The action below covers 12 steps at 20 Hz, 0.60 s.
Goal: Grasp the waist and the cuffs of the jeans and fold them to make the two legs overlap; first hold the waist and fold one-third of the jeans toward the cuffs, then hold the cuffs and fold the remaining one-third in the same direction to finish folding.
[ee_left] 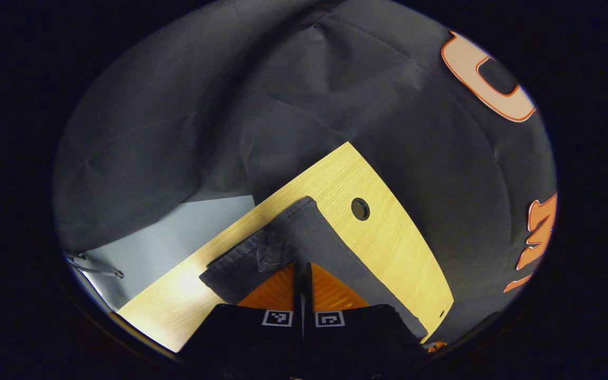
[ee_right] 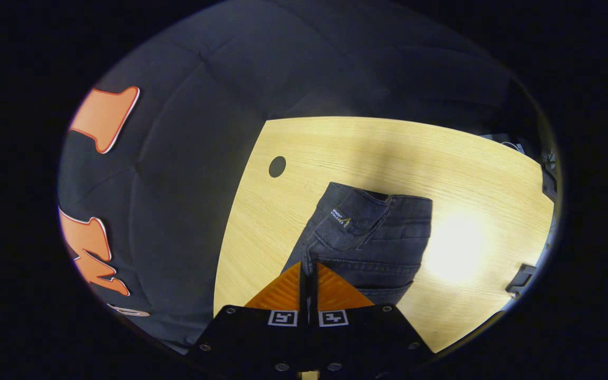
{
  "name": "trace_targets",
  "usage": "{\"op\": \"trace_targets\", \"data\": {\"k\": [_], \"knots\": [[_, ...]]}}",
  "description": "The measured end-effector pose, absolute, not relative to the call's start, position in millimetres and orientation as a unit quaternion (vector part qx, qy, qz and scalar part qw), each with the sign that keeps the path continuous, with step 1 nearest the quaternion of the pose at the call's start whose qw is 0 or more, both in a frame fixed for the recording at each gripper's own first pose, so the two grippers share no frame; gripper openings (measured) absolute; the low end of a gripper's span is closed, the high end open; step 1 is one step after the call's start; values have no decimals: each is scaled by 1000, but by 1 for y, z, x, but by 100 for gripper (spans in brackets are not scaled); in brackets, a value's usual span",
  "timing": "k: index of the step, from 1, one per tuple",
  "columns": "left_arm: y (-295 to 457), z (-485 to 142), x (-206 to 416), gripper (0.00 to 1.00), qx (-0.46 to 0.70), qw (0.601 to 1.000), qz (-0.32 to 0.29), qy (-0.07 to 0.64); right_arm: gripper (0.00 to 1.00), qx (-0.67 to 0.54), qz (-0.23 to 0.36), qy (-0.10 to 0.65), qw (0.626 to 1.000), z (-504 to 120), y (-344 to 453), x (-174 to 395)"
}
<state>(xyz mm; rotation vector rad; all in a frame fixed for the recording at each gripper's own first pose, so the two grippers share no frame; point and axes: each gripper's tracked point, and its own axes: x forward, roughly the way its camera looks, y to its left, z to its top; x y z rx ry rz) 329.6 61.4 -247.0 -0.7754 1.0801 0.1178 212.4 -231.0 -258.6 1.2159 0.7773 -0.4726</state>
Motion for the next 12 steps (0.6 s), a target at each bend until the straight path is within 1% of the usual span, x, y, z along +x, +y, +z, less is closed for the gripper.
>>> {"op": "trace_targets", "data": {"k": [3,5,8,10,12], "knots": [[48,-256,350,1,-351,780,42,515,0,546,-214,368,722,-275,-233,239],[40,-277,358,1,-352,766,46,535,0,546,-213,384,713,-289,-233,252],[34,-306,369,1,-341,755,51,558,1,530,-208,405,716,-298,-231,263],[32,-314,373,1,-347,747,56,564,1,529,-207,414,712,-302,-230,270],[30,-316,379,2,-344,749,47,565,1,530,-205,421,707,-306,-228,276]]}}
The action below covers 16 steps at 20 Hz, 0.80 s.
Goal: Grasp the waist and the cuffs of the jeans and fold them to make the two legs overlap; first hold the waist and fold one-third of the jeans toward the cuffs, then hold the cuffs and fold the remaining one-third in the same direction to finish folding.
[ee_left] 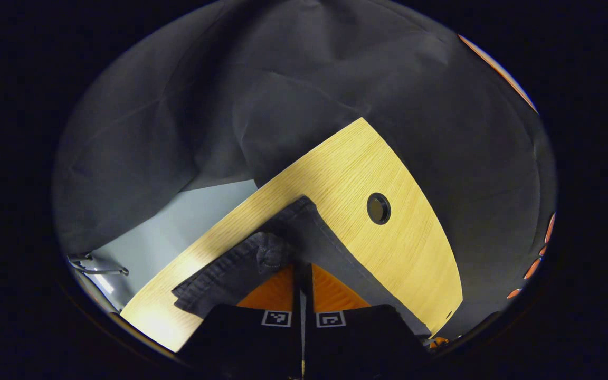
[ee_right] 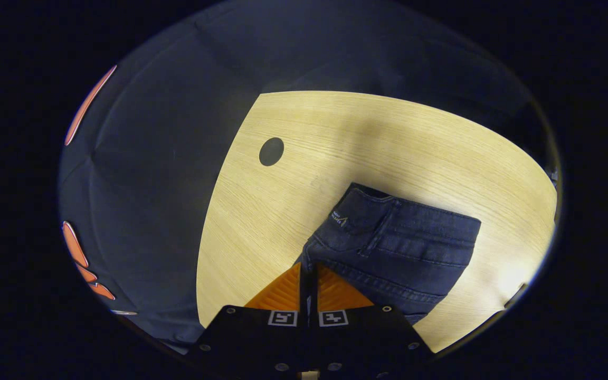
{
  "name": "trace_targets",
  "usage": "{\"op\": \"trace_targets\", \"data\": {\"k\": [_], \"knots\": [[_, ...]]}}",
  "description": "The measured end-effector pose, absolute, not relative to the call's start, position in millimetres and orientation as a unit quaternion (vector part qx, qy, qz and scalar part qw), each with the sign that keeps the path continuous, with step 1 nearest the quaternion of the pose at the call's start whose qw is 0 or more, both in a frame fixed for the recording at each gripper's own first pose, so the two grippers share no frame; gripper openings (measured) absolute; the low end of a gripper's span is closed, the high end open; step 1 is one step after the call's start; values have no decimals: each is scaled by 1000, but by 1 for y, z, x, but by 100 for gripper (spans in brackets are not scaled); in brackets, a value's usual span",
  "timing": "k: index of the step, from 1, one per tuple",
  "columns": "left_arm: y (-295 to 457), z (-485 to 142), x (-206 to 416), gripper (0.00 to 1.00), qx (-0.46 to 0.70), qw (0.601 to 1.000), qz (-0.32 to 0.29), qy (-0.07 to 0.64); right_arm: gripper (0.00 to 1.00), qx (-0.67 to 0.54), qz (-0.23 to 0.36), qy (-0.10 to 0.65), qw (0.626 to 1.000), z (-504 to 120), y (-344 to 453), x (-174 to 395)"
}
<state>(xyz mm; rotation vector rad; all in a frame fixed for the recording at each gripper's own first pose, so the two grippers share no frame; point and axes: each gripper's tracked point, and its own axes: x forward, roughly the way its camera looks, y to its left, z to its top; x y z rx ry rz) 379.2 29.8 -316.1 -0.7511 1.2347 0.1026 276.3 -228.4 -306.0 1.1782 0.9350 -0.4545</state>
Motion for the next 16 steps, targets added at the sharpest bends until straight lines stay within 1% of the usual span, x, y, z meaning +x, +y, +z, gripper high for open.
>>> {"op": "trace_targets", "data": {"k": [3,5,6,7,8,9,10,11,12,13,14,15,16], "knots": [[27,-313,395,5,-332,759,32,559,1,533,-203,425,703,-309,-228,285],[23,-308,407,10,-321,769,15,552,2,540,-206,424,698,-308,-226,288],[23,-305,409,19,-320,774,10,546,1,542,-206,422,697,-308,-226,289],[25,-303,410,29,-311,779,15,544,3,546,-201,416,699,-305,-226,293],[35,-299,415,45,-294,792,28,534,7,547,-197,411,702,-302,-225,294],[38,-308,421,61,-277,804,33,526,10,550,-190,404,706,-297,-225,295],[46,-295,423,76,-270,814,35,513,14,554,-179,385,716,-288,-227,303],[47,-288,427,78,-268,821,32,503,27,555,-170,366,727,-280,-228,308],[49,-277,428,80,-267,829,33,491,22,552,-163,350,739,-267,-231,310],[48,-266,428,84,-272,832,28,482,51,541,-163,348,748,-263,-234,305],[47,-256,428,93,-275,837,26,473,60,525,-163,352,757,-260,-235,293],[52,-240,424,94,-273,846,19,458,73,504,-167,363,766,-264,-237,280],[57,-227,423,97,-261,860,14,439,77,480,-172,370,777,-268,-238,267]]}}
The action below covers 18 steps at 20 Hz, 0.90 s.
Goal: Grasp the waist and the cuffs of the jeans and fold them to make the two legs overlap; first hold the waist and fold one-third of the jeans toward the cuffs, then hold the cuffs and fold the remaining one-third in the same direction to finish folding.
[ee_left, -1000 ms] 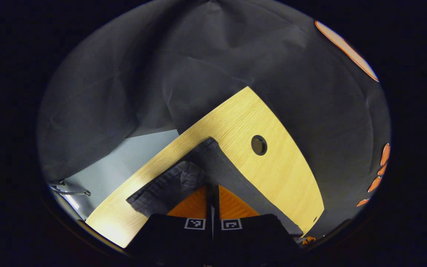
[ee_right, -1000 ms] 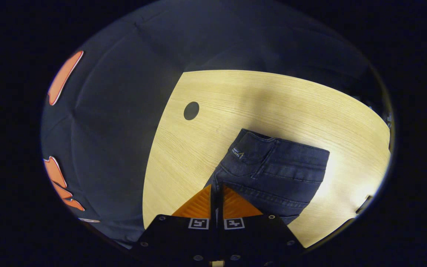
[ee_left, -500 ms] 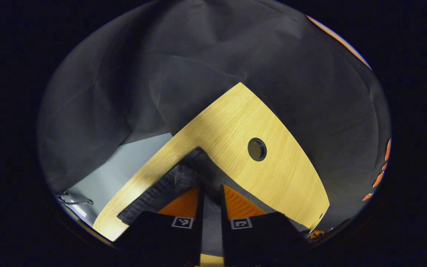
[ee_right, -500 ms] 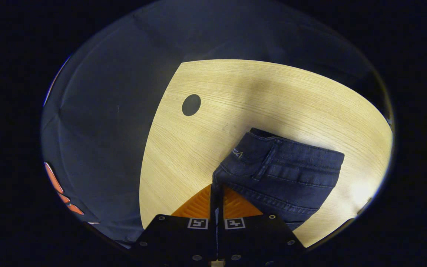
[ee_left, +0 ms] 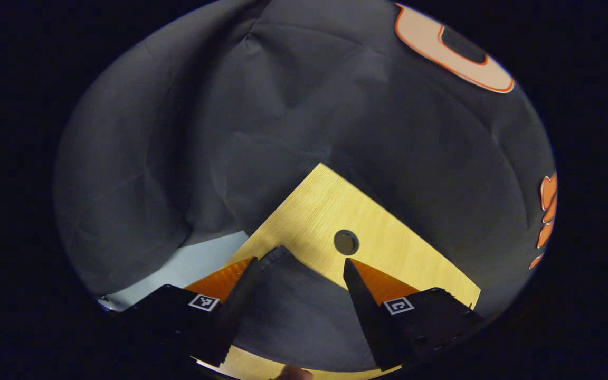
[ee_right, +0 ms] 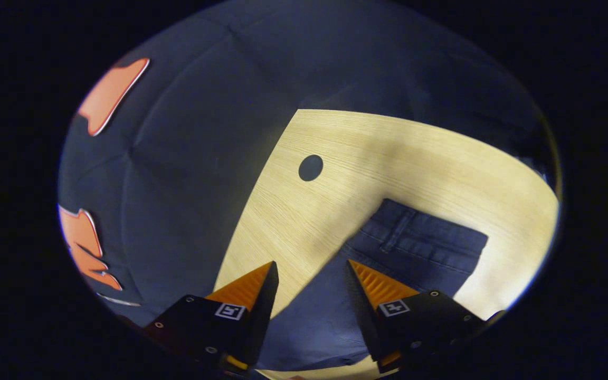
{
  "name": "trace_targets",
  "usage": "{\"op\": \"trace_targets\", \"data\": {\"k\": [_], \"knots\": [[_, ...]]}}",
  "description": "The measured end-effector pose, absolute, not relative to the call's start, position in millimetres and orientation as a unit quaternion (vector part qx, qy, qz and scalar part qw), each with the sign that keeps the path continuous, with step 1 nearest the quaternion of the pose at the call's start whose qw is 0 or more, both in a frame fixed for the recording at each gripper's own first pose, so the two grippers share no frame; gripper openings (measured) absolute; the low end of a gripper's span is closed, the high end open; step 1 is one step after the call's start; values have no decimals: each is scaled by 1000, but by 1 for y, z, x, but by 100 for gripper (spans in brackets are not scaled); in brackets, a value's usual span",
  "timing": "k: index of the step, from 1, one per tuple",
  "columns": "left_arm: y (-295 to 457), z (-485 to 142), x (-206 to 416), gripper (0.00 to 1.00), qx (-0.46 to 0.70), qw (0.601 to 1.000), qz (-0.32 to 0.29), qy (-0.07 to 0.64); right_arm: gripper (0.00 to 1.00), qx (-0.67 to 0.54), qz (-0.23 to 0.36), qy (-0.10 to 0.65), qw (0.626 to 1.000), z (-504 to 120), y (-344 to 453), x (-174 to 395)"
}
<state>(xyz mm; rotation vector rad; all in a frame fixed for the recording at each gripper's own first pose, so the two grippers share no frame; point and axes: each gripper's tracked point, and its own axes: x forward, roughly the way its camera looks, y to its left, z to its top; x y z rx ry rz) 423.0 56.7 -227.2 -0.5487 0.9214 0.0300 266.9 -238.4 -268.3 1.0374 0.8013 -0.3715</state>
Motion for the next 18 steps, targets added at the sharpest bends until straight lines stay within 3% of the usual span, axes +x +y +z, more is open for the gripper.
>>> {"op": "trace_targets", "data": {"k": [1,5,11,16,18], "knots": [[58,-213,420,98,-245,872,7,424,86,455,-179,380,785,-273,-241,254],[54,-168,415,98,-192,913,-23,358,96,415,-200,408,788,-296,-243,217],[50,-89,381,99,-151,960,-68,225,98,429,-196,418,776,-337,-220,187],[41,-12,332,98,-83,990,-88,75,98,406,-198,422,787,-345,-216,181],[40,13,308,98,-66,993,-86,51,98,400,-198,423,789,-347,-216,182]]}}
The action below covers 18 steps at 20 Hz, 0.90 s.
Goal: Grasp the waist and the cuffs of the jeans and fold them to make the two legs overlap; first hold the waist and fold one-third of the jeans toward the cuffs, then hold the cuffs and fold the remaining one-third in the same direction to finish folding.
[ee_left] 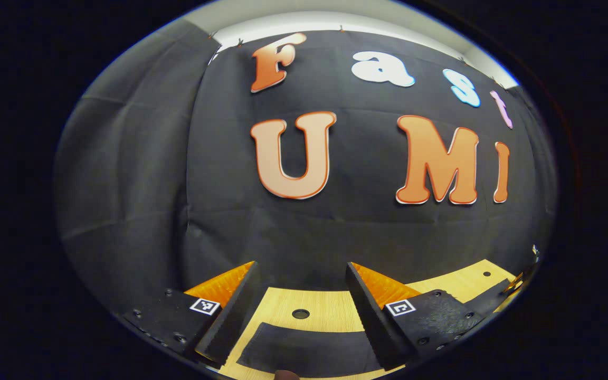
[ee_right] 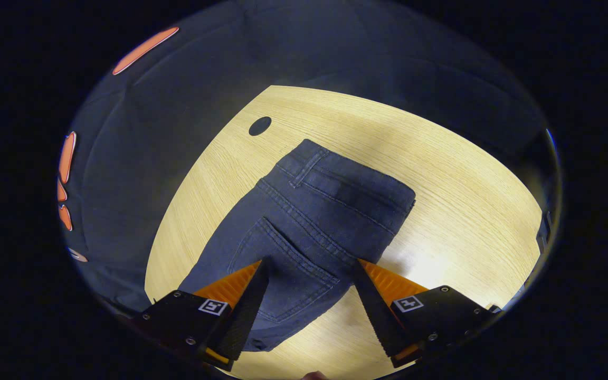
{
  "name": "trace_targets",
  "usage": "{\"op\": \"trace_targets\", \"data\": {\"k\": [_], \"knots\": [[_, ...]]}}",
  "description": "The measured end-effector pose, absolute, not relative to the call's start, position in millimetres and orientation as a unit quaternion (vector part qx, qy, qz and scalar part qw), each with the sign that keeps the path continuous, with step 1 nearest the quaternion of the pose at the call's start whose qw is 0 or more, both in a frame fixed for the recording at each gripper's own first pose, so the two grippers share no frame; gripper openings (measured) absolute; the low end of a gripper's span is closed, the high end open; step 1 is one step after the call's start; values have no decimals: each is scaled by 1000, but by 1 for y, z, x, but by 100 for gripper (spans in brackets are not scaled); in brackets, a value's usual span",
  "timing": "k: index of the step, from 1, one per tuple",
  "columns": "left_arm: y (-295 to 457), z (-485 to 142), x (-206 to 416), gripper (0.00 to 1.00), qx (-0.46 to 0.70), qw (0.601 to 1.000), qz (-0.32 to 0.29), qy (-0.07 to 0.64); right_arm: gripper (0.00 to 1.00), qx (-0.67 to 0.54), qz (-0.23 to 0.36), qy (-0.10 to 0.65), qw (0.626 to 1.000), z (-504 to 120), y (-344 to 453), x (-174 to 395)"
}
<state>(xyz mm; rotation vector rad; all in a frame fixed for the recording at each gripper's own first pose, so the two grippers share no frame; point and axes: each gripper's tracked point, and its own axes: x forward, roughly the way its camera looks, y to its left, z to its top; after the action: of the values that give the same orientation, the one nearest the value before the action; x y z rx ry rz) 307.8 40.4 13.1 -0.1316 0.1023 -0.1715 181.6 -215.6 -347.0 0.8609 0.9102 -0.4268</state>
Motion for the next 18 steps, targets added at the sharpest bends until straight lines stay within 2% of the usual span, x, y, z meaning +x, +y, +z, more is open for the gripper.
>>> {"op": "trace_targets", "data": {"k": [5,10,14,18], "knots": [[11,49,248,96,-54,994,-92,-9,98,409,-202,414,788,-348,-214,181],[-53,32,221,99,-51,990,-131,20,98,394,-219,430,782,-361,-217,157],[-77,29,207,99,-37,988,-147,31,98,413,-225,421,776,-371,-226,173],[-84,29,195,99,-33,988,-147,40,89,402,-245,426,773,-377,-240,180]]}}
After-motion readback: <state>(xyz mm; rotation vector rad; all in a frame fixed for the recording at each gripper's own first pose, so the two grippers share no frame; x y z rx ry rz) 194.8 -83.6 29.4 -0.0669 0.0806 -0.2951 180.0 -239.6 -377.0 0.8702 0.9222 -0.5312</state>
